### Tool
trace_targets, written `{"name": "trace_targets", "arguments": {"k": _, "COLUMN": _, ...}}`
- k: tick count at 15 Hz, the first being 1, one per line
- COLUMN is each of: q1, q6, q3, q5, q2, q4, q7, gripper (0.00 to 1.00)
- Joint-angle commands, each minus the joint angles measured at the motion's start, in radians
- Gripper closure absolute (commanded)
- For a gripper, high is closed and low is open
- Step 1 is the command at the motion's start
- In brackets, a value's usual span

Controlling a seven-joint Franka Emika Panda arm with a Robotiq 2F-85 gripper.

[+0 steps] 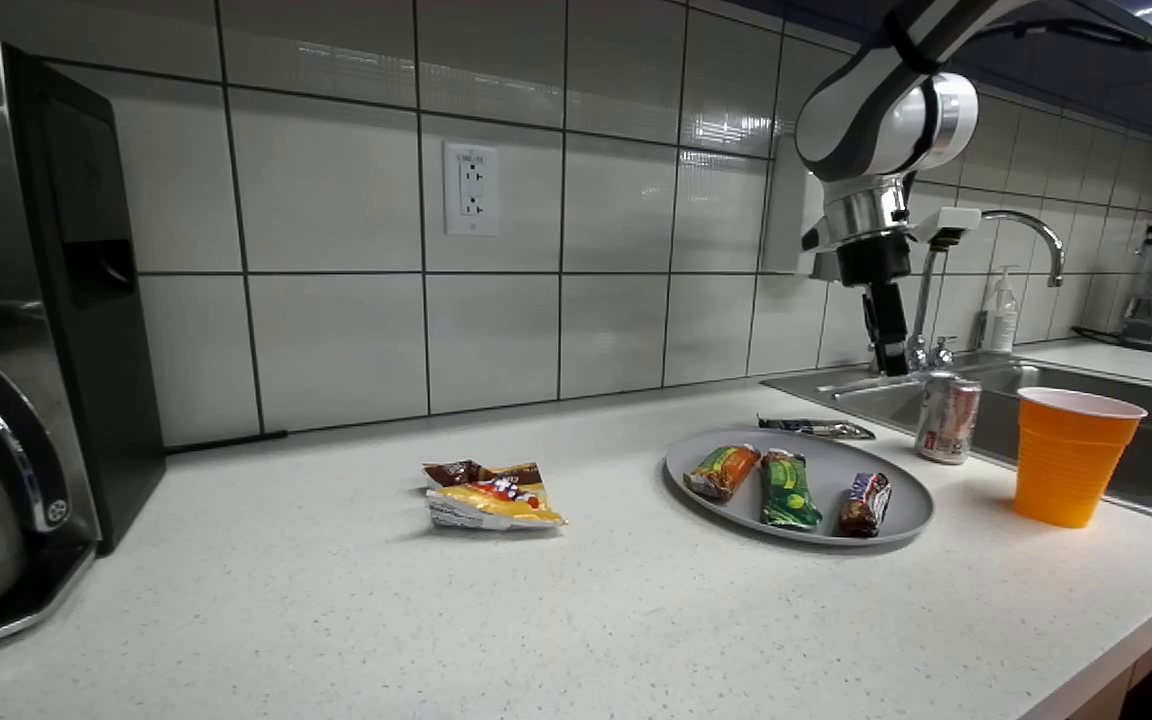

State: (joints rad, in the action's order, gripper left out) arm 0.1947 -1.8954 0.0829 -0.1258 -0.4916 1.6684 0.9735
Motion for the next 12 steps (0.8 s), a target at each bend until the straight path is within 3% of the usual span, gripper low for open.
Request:
{"name": "trace_targets", "arguments": {"k": 1, "q1": 0.019, "q6": -0.021, "q3": -0.027, "q5": -0.009, "q2": 0.008, "q4": 0.008, "q7": 0.085, "gripper": 0.00}}
{"name": "trace_targets", "arguments": {"k": 12, "q1": 0.017, "q6": -0.222, "q3": -0.037, "q5": -0.009, "q2": -0.028, "q4": 0.059, "q7": 0.206, "gripper": 0.00}}
